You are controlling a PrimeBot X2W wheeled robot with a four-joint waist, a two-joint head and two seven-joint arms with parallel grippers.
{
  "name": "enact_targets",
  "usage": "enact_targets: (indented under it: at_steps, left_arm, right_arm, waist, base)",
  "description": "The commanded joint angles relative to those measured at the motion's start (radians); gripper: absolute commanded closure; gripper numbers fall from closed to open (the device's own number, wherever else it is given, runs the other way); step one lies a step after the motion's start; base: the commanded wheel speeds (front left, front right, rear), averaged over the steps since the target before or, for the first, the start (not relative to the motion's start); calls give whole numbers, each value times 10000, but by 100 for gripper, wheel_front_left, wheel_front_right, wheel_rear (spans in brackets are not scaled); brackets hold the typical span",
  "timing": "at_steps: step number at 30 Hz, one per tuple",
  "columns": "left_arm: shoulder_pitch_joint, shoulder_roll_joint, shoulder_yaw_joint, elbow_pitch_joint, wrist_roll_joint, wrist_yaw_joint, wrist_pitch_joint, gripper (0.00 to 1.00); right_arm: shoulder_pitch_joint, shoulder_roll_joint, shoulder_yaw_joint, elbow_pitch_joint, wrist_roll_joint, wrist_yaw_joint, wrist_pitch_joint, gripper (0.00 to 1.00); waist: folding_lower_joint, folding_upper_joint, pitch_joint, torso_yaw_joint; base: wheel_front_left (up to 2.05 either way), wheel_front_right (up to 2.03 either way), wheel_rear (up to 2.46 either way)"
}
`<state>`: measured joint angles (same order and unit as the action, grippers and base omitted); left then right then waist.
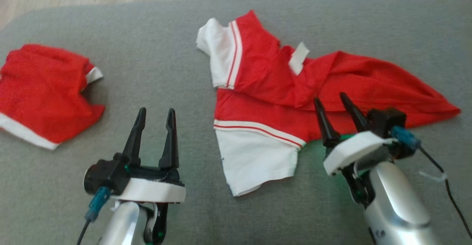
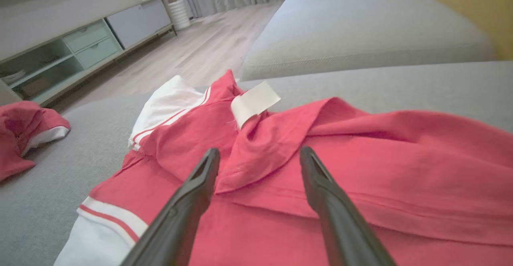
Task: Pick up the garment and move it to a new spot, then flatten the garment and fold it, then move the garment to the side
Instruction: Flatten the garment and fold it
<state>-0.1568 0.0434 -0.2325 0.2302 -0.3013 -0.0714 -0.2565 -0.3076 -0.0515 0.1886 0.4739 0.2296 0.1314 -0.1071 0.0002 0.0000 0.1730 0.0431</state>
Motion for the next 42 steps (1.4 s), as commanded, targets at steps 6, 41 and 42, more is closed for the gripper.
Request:
enact_targets:
  at_steps: [6, 41, 42]
  left_arm:
    - [-752, 68, -73, -110, -165, 56, -53, 0]
    - [-1211, 68, -771, -305, -633, 210, -53, 0]
    - [-1290, 68, -852, -305, -669, 215, -53, 0]
  right_arm:
    - [-1410, 12, 676, 1031, 518, -7, 273, 0]
    - [-6601, -2963, -2012, 2035, -1384, -7, 1754, 100]
    - [-6902, -3205, -2115, 2168, -1501, -7, 1881, 100]
  waist:
    - [-2, 0, 654, 862]
    - [-2, 0, 1549, 1521]
    - [-2, 0, 1713, 1662]
  base:
    - [0, 0, 0]
    - [0, 0, 0]
    - [0, 0, 0]
